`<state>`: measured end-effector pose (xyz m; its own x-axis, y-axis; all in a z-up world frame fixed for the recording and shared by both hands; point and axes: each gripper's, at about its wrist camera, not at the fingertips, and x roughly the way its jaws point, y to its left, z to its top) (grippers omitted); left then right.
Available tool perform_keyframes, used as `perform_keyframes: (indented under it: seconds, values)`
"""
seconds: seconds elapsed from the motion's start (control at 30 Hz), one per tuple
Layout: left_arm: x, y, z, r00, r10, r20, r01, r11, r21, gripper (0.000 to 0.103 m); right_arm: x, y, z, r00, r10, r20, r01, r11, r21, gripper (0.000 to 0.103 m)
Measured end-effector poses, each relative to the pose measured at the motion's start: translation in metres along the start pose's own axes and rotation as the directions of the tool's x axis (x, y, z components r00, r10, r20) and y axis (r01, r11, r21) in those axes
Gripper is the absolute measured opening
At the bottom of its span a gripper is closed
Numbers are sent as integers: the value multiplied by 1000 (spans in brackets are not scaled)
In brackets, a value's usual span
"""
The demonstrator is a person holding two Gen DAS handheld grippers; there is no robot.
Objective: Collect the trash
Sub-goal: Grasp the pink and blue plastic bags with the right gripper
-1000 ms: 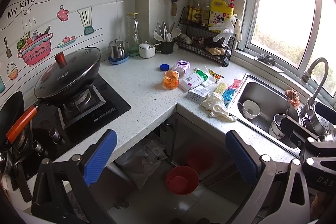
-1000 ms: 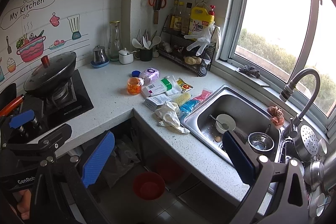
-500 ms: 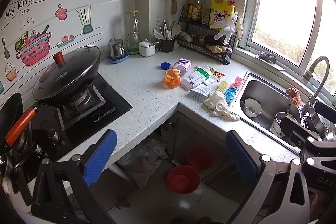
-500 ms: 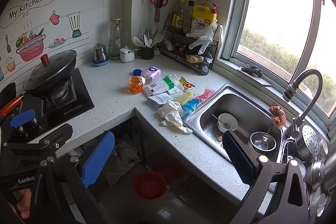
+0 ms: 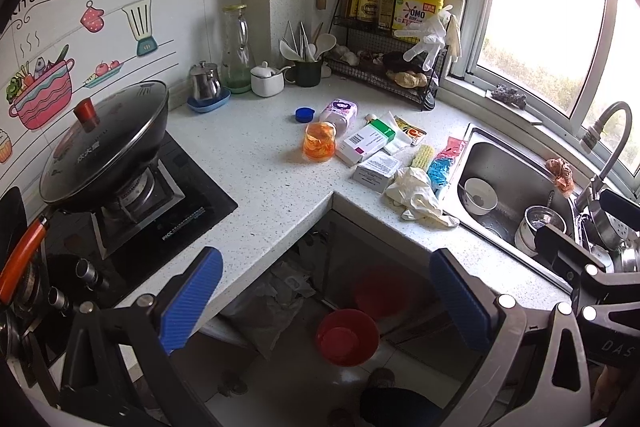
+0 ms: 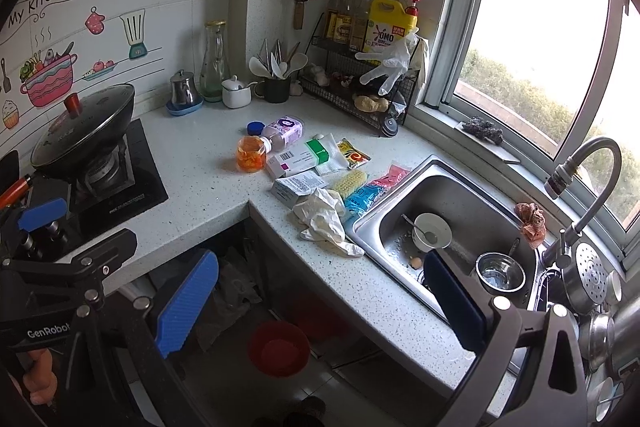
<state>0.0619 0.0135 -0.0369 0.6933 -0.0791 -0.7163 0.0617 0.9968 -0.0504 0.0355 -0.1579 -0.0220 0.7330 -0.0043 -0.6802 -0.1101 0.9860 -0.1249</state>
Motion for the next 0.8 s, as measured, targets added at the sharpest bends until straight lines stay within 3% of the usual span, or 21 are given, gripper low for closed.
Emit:
perform_keyframes:
  seconds: [0.33,0.57,0.8]
  values:
    - [81,-38,52,997,-39,-65,43,998,56,103,59,-32,21,998,1,-55,1,999,34,103]
    - [169,-70,102,991,-21,-135,32,997,76,103,130,-63,56,993,-2,-118,6,1000,29,103]
    - [272,-110,138,972,9,-234,18,993,114,102,214,-101,70,971,19,-240,-10,999,39,103]
